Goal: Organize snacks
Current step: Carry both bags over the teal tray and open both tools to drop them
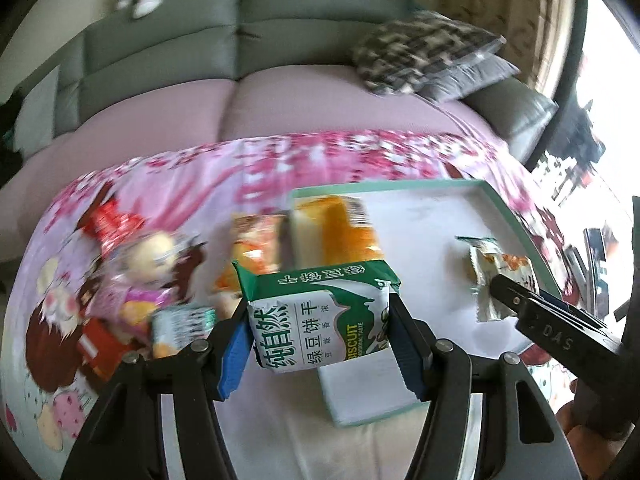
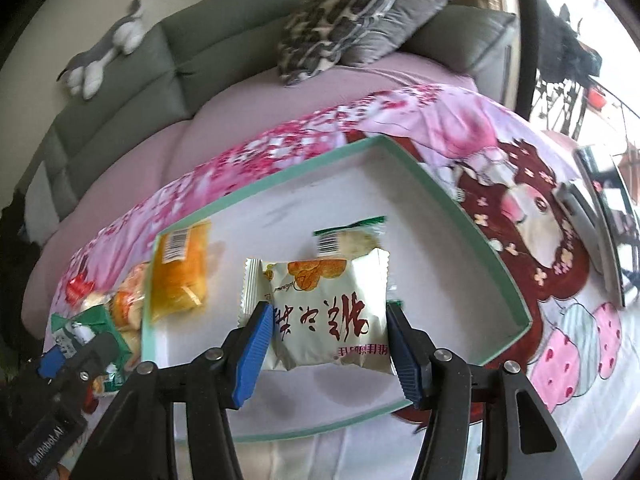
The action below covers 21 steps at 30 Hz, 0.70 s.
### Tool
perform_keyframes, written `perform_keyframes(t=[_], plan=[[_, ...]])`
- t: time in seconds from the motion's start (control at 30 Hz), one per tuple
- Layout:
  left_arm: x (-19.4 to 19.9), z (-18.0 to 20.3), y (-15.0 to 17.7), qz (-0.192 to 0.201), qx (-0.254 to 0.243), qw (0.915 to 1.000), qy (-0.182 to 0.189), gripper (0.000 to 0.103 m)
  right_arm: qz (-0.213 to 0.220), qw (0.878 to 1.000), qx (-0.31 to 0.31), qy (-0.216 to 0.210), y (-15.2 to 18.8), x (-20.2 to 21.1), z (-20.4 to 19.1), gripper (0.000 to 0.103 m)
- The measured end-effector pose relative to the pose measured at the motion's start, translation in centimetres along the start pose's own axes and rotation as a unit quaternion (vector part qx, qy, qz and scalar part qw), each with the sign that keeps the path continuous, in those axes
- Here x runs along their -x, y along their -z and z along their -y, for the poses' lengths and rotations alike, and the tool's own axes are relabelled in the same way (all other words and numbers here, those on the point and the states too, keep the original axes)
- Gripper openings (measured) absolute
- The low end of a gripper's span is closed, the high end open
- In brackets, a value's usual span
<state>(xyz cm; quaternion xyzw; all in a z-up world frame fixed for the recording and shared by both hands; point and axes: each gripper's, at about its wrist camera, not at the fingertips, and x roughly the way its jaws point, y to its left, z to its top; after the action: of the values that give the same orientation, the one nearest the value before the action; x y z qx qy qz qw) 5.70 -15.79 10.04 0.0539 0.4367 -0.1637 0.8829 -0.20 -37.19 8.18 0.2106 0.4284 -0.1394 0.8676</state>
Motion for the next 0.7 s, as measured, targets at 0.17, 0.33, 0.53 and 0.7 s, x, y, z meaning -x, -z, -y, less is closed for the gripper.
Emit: perform_keyframes(t=[0.17, 0.33, 0.53, 0.7], plan=[[-1.3, 3.1, -1.0, -0.009, -0.037, 0.9993, 0.0, 0.065, 0.002, 1.0, -0.011, -0.002, -0.2, -0.1, 1.1, 0.061], [-2.0, 4.6, -1.5, -0.015, -0.05, 0.9986, -0.006, 0.065, -0.003, 1.0, -0.018, 0.001, -0.2, -0.2, 1.7, 0.061], [-1.9, 4.6, -1.8, -0.011, -0.043, 0.9988, -0.019, 0.066, -0.012, 1.0, -0.017, 0.001, -0.2, -0.6, 1.9, 0.063], [-1.9, 3.1, -1.8, -0.007, -0.008, 0.9995, -0.03, 0.067, -0.012, 1.0, -0.018, 0.009, -0.2, -0.8, 1.9, 0.08]])
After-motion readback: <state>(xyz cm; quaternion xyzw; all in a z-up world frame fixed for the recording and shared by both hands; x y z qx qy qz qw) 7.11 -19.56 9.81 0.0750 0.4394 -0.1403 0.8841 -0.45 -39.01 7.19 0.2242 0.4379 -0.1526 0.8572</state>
